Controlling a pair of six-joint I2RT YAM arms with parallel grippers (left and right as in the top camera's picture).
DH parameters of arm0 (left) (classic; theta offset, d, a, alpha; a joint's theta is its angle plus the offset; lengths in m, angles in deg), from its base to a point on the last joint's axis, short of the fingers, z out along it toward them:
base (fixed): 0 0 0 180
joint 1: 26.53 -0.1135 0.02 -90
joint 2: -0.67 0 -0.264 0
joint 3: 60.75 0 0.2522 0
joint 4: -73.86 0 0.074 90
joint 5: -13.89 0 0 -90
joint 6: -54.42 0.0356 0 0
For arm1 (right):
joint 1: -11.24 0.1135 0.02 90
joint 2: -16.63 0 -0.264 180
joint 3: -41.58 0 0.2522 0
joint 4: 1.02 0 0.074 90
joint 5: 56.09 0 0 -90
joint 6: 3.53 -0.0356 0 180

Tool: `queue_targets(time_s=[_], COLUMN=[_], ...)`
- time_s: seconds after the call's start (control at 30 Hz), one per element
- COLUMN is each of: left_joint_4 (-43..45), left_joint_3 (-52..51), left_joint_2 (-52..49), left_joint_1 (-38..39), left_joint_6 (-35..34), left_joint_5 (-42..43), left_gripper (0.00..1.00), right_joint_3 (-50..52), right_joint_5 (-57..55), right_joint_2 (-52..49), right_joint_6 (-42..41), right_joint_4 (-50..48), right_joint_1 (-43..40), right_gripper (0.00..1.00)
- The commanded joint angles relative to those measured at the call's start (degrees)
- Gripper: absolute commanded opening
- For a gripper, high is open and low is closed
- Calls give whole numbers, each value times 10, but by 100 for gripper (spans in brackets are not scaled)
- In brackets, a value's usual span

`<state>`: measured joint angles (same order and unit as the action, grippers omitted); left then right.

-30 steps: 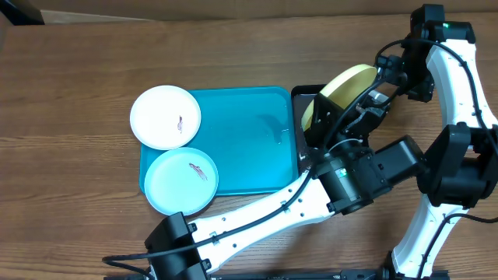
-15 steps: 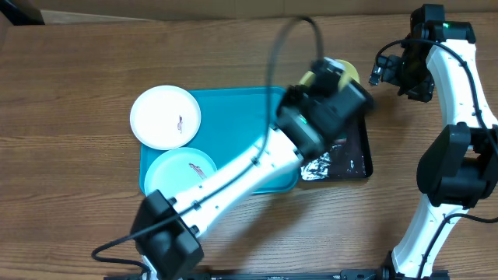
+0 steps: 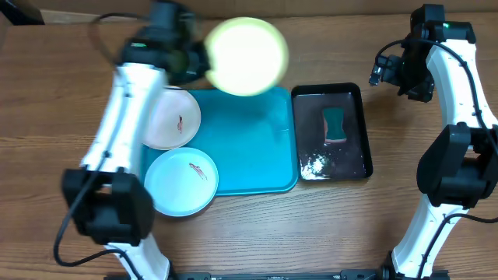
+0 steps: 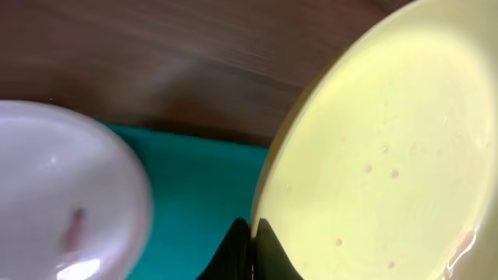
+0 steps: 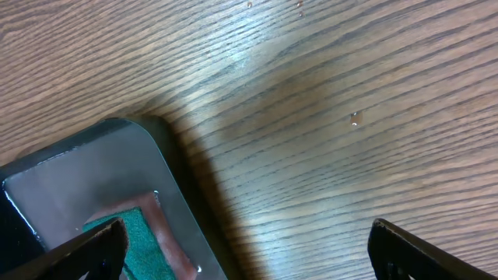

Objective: Clean dirty plates on tray and stack at the side
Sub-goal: 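Lower the yellow plate onto the table left of the teal tray and release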

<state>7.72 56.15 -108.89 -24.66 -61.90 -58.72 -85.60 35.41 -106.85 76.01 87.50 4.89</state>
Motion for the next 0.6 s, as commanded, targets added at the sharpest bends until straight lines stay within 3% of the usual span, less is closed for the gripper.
queue_targets(time_s=[0.0,0.3,0.57], left_joint_4=[-28,-63,14], left_joint_3=[16,-3,-88], left_joint_2=[2,2,2], left_joint_1=[-117,-372,-440], left_joint_6=[-6,-7,-7], left_joint_5=[83,-41,-116], left_gripper=[4,4,4], right_joint_3=[-10,-10,-10], right_joint_5=[1,1,1], right_joint_2=[15,15,15], right_joint_6=[-1,-1,-1], right_joint_4=[-1,-1,-1], right_joint_1=[0,0,0], right_gripper=[100,100,100])
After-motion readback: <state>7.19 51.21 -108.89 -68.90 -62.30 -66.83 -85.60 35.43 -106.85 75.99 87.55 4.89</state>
